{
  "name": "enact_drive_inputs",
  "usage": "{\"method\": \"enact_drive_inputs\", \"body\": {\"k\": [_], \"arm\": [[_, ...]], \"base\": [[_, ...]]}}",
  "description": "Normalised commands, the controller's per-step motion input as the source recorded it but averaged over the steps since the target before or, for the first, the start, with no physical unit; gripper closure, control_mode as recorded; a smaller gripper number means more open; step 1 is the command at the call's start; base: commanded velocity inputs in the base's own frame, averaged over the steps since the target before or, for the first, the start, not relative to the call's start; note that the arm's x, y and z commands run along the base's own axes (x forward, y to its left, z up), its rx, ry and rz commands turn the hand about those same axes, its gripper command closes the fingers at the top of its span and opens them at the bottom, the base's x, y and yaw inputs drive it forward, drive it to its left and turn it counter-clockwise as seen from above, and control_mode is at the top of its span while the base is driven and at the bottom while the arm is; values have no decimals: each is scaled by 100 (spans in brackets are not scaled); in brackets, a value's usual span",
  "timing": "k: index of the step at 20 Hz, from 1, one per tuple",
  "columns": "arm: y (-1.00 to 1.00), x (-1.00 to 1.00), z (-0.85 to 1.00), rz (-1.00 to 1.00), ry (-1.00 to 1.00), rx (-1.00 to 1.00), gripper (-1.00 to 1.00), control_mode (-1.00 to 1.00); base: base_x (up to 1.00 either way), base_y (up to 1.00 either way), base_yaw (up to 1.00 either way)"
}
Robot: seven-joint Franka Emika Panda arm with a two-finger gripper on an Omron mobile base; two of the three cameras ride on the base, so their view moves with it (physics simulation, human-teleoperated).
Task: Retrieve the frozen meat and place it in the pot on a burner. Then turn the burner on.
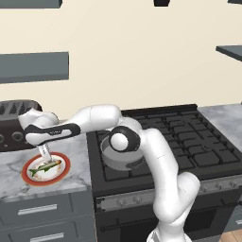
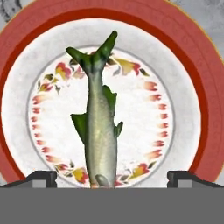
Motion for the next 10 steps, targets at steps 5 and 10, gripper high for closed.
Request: {"method": "enact_drive_inputs", "body": {"k": [5,10], "arm": [[0,0,-39,0,1,0,-100,-100],[0,0,-45,0,2,0,-100,-100]], "base": [[0,0,0],[0,0,0]]}}
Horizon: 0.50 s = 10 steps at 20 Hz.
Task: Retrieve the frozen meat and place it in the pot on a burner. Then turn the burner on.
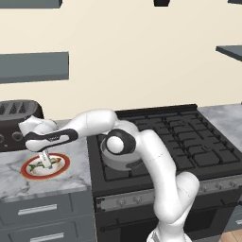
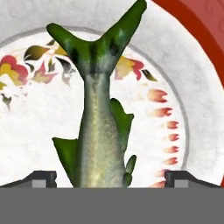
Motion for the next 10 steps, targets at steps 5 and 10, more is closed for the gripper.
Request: {"method": "enact_drive_inputs", "body": {"k": [5,10], "arm": [[0,0,-31,0,0,1,-100,-100],[0,0,-15,0,-2,2,100,-100]], "base": [[0,0,0],[0,0,0]]}}
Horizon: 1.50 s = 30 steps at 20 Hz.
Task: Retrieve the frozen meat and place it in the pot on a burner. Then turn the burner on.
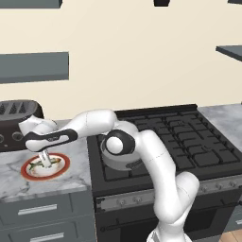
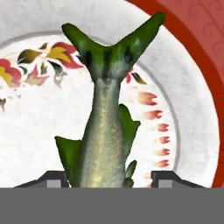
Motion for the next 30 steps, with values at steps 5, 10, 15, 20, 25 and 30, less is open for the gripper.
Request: {"method": "enact_drive_inputs", "body": {"k": [5,10,15,20,25,30], "arm": [[0,0,0,-4,-2,0,100,-100],[-10,-7,25,-5,-6,-2,100,-100],[-27,-20,44,-4,-7,-4,100,-100],[-81,-20,15,-14,-6,0,100,-100],[-97,-29,46,-9,-22,10,100,-100],[-85,-23,6,-8,-14,10,100,-100]], "base": [[0,0,0],[0,0,0],[0,0,0],[0,0,0],[0,0,0],[0,0,0]]}}
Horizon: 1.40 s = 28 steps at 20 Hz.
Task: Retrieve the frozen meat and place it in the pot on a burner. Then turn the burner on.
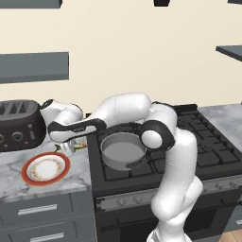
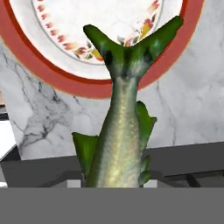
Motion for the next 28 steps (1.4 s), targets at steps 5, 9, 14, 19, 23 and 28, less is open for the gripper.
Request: {"method": "enact_drive_inputs", "body": {"k": [5,9,14,19,23,28], "arm": [[-59,-40,42,-1,-20,5,100,-100],[-52,-47,29,0,-19,13,100,-100],[-38,-44,84,0,-14,22,100,-100],[-70,-11,9,-2,-3,10,100,-100],[-72,0,58,-1,2,4,100,-100],[-57,25,30,-19,34,1,100,-100]], "base": [[0,0,0],[0,0,0],[0,0,0],[0,0,0],[0,0,0],[0,0,0]]}}
